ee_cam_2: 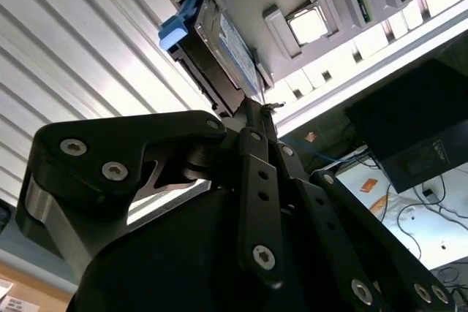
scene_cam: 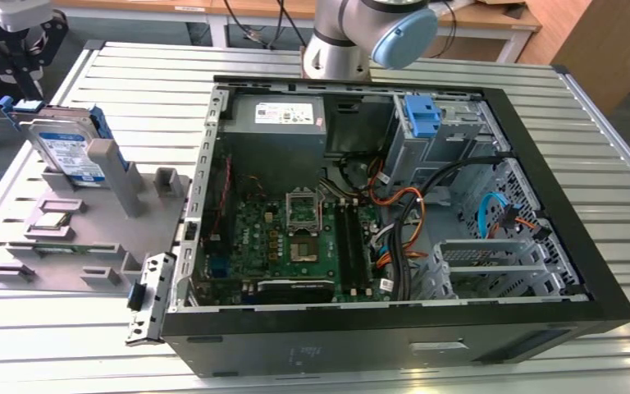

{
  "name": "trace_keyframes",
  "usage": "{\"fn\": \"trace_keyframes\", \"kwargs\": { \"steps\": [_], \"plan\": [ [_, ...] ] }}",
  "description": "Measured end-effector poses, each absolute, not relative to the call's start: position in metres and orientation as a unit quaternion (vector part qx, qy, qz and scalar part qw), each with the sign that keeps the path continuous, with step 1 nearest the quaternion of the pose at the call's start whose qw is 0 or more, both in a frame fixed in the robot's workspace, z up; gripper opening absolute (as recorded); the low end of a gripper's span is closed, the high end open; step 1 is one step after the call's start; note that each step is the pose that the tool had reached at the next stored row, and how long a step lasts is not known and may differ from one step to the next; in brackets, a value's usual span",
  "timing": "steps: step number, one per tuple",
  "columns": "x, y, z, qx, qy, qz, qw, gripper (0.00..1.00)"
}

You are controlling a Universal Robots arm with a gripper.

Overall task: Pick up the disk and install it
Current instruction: 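Pick up the disk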

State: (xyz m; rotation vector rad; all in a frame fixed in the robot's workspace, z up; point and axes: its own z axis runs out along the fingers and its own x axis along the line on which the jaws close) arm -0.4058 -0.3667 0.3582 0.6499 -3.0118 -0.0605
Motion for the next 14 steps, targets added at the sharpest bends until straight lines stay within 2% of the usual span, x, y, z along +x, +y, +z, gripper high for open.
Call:
{"fn": "trace_keyframes", "kwargs": {
  "steps": [14],
  "plan": [
    [-0.4058,-0.3667,0.3582,0.258,-0.966,-0.018,0.031,0.11]
  ]
}}
